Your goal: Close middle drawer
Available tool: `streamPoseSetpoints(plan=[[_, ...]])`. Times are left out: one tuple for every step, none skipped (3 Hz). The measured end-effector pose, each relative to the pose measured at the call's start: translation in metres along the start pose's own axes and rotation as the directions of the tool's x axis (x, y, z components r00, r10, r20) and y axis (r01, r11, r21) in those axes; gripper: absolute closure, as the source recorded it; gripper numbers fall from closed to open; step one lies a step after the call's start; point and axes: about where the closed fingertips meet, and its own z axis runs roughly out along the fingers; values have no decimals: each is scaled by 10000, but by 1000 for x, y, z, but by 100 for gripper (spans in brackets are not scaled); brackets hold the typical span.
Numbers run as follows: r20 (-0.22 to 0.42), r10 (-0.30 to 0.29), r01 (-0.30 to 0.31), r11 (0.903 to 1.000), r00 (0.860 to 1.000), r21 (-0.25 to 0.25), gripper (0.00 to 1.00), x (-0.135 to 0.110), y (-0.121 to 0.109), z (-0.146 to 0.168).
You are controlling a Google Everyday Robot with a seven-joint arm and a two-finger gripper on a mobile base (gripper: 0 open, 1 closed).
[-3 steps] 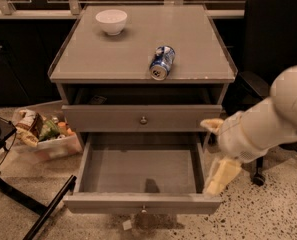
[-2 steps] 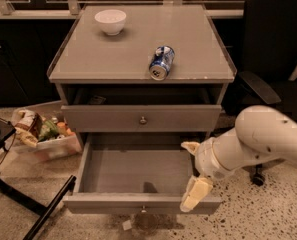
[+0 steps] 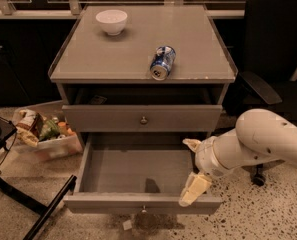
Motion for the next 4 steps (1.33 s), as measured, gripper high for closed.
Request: streamPoseSetpoints(plan=[[-107, -141, 137, 9994, 9998, -330, 0, 3, -1, 9], [-500, 110, -180, 9898, 9987, -1410, 19, 33, 7, 50], [-821, 862, -1027, 9693, 9929, -2236, 42, 74, 30, 85], [-1247, 1462, -1768, 9414, 9814, -2873, 65, 108, 51, 116]])
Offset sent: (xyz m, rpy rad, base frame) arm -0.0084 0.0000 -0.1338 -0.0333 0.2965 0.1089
